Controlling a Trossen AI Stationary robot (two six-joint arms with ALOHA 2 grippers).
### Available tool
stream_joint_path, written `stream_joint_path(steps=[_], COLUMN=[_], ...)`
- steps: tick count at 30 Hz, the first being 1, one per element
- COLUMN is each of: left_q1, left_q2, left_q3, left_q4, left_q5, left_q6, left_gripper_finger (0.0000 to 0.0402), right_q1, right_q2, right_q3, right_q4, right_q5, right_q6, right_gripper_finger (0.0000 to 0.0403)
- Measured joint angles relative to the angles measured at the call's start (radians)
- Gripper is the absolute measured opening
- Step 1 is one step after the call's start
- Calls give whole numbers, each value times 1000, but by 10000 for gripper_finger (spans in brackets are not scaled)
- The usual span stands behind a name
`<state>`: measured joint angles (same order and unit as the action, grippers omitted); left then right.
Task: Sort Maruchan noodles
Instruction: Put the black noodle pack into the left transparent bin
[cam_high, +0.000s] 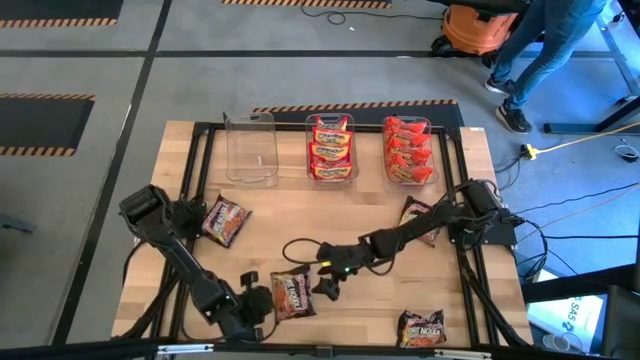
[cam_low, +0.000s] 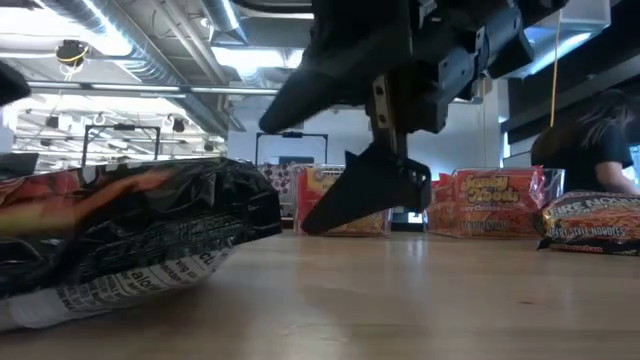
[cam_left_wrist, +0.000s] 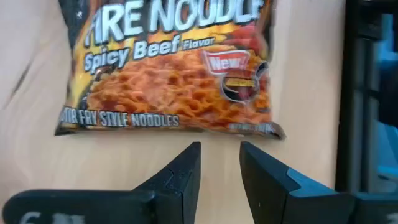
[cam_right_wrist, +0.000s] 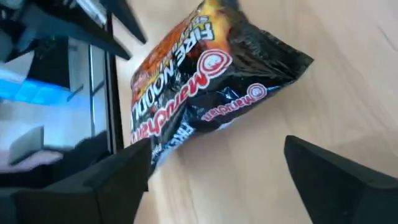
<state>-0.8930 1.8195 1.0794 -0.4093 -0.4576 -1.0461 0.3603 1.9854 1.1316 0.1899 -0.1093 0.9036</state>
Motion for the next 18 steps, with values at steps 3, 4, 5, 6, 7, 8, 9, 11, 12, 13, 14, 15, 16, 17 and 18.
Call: stream_joint_path(steps=[3,4,5,6,7,8,9,11,12,13,14,15,16,17,18], left_q1=[-5,-7,-7,-6,-5,0,6,24,30,38,45,49,52,56,58], left_q2=[-13,-15,-16,-14,-9,-1,9,27,37,46,55,63,71,79,84], left_q3=[0,0,0,0,0,0,-2,-10,-14,-19,-20,-21,-20,-20,-20], left_q4=[4,4,17,29,42,55,74,99,111,114,117,121,125,131,140], left_q5=[-6,-37,-69,-106,-144,-172,-182,-176,-165,-154,-147,-142,-138,-143,-145], left_q6=[45,60,78,96,116,140,167,209,215,216,215,214,214,215,217], left_gripper_finger=[105,105,105,105,105,105,105,105,105,105,105,105,105,105,105], right_q1=[25,32,38,43,45,49,52,52,52,52,52,52,52,51,50], right_q2=[1,9,16,20,32,46,53,83,95,104,112,122,128,134,140], right_q3=[0,0,1,0,0,3,1,0,0,0,0,1,2,2,2], right_q4=[20,31,44,43,61,91,91,152,174,193,215,237,238,239,248], right_q5=[44,59,61,60,63,65,64,65,66,66,67,70,74,78,84], right_q6=[47,64,86,97,115,136,146,173,184,191,196,206,221,237,247], right_gripper_finger=[360,363,364,364,364,364,362,360,359,359,359,359,359,359,359])
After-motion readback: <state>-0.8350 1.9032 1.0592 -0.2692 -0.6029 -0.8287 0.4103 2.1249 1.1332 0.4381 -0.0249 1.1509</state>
